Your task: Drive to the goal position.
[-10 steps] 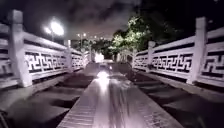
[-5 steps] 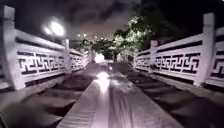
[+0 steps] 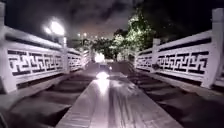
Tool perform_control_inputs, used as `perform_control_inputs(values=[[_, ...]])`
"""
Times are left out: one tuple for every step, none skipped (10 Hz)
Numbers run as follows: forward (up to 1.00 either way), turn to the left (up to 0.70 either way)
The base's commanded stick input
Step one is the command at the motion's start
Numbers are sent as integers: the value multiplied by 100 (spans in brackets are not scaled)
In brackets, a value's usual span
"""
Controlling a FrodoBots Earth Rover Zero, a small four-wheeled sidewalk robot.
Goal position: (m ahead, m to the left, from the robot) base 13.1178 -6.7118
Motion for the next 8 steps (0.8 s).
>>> perform_control_inputs(values=[[38, 8], [38, 0], [38, 0], [38, 0], [38, 0], [38, 0], [38, 0], [38, 0]])
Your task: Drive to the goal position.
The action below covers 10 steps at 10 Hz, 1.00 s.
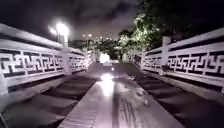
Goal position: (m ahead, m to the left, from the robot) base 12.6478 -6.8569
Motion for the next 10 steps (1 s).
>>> perform_control_inputs(values=[[38, 0], [38, 0], [38, 0], [38, 0], [38, 0], [38, 0], [38, 0], [38, 0], [38, 0], [38, 0]])
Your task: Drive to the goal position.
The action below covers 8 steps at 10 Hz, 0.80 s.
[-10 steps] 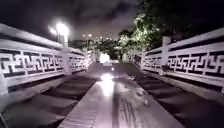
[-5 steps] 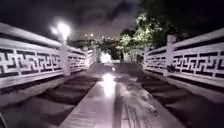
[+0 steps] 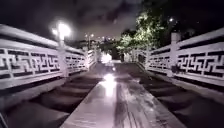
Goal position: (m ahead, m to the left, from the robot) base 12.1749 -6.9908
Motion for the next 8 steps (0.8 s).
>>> perform_control_inputs(values=[[38, 0], [38, 0], [38, 0], [38, 0], [38, 0], [38, 0], [38, 0], [38, 0]])
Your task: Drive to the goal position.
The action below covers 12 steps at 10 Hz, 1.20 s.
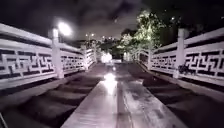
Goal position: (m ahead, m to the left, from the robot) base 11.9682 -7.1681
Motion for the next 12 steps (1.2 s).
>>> perform_control_inputs(values=[[38, 0], [38, 0], [38, 0], [38, 0], [38, 0], [38, 0], [38, 0], [38, 0], [38, 0], [38, 0], [38, 0], [38, 0]])
